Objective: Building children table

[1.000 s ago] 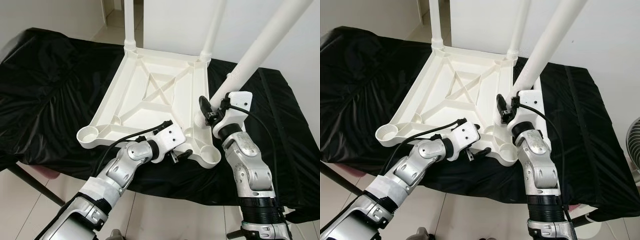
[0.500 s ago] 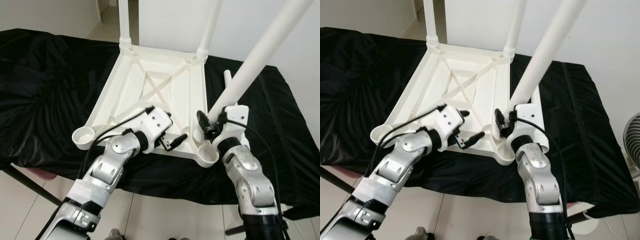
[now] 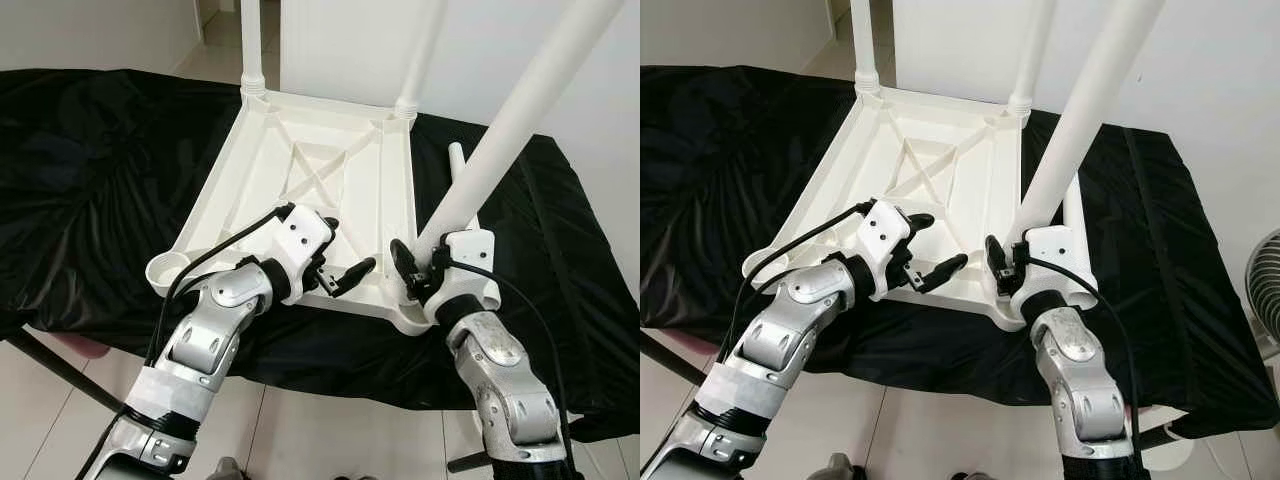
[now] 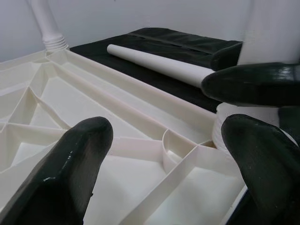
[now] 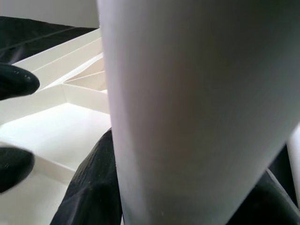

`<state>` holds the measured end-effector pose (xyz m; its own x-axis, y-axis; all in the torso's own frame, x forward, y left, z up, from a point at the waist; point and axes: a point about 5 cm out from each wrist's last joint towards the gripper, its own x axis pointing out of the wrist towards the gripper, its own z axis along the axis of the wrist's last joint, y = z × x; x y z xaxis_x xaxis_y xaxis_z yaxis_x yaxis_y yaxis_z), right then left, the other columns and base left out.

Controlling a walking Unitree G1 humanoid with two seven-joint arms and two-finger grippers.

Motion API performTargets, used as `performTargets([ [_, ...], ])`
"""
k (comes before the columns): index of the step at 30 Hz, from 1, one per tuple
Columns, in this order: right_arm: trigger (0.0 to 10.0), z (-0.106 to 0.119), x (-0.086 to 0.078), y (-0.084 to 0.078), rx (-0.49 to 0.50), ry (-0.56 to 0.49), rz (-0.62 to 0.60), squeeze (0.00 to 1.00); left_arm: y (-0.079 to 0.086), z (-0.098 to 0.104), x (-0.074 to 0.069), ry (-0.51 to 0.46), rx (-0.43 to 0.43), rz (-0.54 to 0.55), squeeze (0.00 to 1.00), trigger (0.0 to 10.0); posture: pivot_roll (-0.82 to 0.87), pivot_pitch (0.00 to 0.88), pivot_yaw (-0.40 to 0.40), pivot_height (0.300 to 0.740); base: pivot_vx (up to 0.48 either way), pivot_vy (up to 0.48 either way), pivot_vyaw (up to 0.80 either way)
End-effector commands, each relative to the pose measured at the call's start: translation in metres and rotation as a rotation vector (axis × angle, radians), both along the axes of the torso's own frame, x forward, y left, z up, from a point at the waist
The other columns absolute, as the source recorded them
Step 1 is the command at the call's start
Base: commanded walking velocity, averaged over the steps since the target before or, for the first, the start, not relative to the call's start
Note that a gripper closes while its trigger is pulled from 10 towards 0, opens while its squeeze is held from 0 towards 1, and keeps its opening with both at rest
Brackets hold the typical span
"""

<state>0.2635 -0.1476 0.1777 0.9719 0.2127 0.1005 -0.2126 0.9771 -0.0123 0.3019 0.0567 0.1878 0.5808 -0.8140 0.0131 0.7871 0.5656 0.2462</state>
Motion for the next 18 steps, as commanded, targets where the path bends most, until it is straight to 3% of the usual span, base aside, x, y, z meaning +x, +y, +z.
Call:
performTargets([
  [1, 10.0, -0.003, -0.003, -0.001, -0.02, 0.02, -0.001, 0.0, 0.002, 0.0, 0.0, 0.01, -0.004, 0.018, 0.0, 10.0, 0.09, 0.063, -0.071, 0.74, 0.0, 0.0, 0.0],
  [11, 10.0, -0.01, -0.013, -0.009, -0.035, 0.061, -0.035, 0.0, 0.001, 0.001, 0.002, 0.021, -0.01, 0.017, 0.0, 10.0, 0.07, 0.078, -0.052, 0.74, 0.0, 0.0, 0.0],
  [17, 10.0, -0.013, -0.015, -0.01, -0.049, 0.072, -0.032, 0.0, 0.0, -0.003, -0.002, 0.033, 0.001, -0.009, 0.0, 10.0, 0.07, 0.082, -0.053, 0.74, 0.0, 0.0, 0.0],
  [18, 10.0, -0.015, -0.016, -0.011, -0.055, 0.078, -0.033, 0.0, -0.001, -0.01, -0.009, 0.042, 0.026, -0.038, 0.0, 10.0, 0.07, 0.086, -0.055, 0.74, 0.0, 0.0, 0.0],
])
